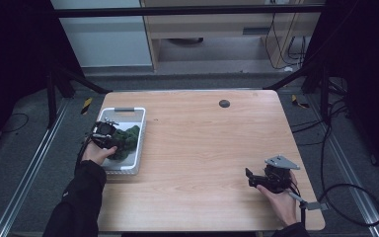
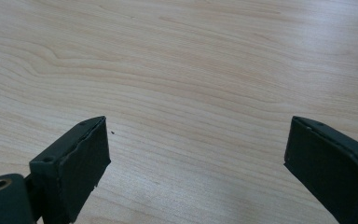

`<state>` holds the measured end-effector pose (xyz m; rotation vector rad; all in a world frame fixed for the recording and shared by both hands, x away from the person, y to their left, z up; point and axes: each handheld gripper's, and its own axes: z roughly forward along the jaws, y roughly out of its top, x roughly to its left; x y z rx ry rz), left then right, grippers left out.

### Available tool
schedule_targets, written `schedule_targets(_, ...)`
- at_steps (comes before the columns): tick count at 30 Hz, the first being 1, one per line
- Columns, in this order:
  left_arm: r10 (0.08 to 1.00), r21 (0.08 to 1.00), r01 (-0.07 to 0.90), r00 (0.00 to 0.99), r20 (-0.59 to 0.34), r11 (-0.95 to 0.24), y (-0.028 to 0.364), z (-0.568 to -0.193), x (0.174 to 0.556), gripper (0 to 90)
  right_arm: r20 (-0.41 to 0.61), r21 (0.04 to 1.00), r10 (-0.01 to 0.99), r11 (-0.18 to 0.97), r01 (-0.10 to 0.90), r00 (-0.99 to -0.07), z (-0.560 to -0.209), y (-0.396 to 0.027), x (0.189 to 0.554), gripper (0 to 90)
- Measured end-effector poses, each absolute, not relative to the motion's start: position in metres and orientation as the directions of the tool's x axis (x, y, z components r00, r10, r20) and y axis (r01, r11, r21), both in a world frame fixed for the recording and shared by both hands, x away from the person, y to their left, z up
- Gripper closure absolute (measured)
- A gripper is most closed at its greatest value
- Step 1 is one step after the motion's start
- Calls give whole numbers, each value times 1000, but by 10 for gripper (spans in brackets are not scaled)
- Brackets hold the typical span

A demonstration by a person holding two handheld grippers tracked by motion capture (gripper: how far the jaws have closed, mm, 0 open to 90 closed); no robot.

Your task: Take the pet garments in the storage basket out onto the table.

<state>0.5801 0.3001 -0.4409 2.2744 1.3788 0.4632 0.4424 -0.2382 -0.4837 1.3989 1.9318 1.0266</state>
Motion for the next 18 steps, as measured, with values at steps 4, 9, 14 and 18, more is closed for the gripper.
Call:
schedule_targets(4,895,538,740,441,64,-403,300,-439,578,717,11,824,948,171,540,-317,-484,-238,443,66)
schedule_targets(9,901,557,734,429,65,-390,300,-431,574,738,16,824,949,165,542,-314,-483,-238,442,67)
schedule_targets(14,900,588,708,429,80,-390,301,-419,567,741,13,826,949,167,538,-315,-484,-239,442,66)
schedule_targets(18,899,629,676,430,84,-382,305,-406,558,742,16,826,950,164,539,-313,-483,-240,442,66)
